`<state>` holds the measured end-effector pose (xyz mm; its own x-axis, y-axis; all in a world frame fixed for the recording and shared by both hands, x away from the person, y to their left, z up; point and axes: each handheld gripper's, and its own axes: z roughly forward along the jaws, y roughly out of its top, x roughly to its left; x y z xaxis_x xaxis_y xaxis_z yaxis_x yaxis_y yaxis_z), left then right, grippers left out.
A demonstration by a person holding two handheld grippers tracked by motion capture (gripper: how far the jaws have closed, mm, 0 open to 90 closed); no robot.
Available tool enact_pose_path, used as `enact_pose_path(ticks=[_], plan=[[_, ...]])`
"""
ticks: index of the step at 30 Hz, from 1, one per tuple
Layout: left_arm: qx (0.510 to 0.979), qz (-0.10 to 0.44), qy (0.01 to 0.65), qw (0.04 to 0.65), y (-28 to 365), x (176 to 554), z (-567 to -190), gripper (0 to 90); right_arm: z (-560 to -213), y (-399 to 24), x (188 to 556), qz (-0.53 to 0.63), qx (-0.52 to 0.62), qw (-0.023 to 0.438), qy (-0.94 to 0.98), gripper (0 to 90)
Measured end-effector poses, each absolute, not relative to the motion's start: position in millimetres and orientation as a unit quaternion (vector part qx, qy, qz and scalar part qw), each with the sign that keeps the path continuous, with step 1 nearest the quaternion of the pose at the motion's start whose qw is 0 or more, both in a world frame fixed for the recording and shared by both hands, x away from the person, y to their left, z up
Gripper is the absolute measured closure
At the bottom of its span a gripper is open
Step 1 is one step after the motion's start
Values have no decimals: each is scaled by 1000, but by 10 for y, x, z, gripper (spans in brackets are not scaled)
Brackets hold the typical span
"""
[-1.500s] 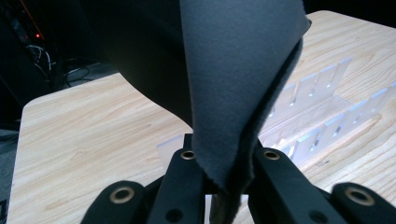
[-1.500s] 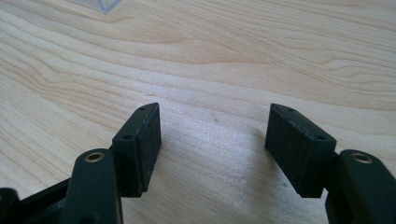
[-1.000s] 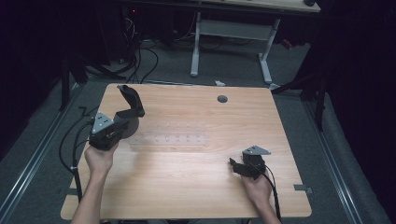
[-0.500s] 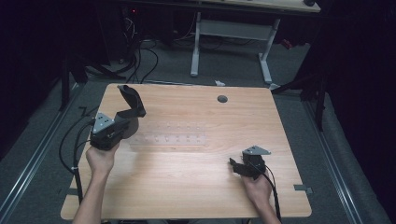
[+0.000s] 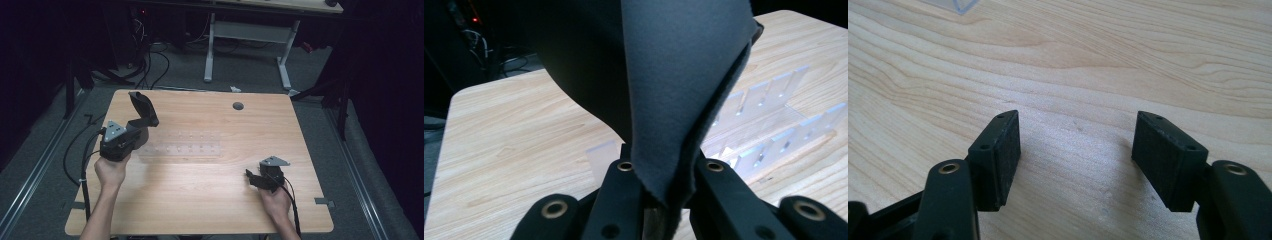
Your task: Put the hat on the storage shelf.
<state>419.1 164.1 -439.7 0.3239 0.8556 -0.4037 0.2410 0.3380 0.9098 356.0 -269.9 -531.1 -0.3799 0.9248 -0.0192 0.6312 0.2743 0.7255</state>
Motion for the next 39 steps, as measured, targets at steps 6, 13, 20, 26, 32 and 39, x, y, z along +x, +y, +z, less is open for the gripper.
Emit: enact_pose_path(ticks=[6,13,20,26,32,39], plan=[[510,240,544,621,1664,4240,-4365,863,-5311,-2699,3560,323,508,227,765,362],[493,223,563,624,1615,4246,-4352,863,-5311,-2699,3559,323,508,227,765,362],[506,236,555,617,1615,4259,-4496,862,-5311,-2697,3558,323,509,227,765,361],[500,224,554,626,1648,4241,-4707,857,-5311,-2697,3558,323,509,227,765,360],[500,218,556,627,1693,4168,-4757,769,-5311,-2697,3558,323,509,227,765,359],[486,192,596,610,1816,4005,-4922,466,-5311,-2697,3558,323,509,227,765,359]])
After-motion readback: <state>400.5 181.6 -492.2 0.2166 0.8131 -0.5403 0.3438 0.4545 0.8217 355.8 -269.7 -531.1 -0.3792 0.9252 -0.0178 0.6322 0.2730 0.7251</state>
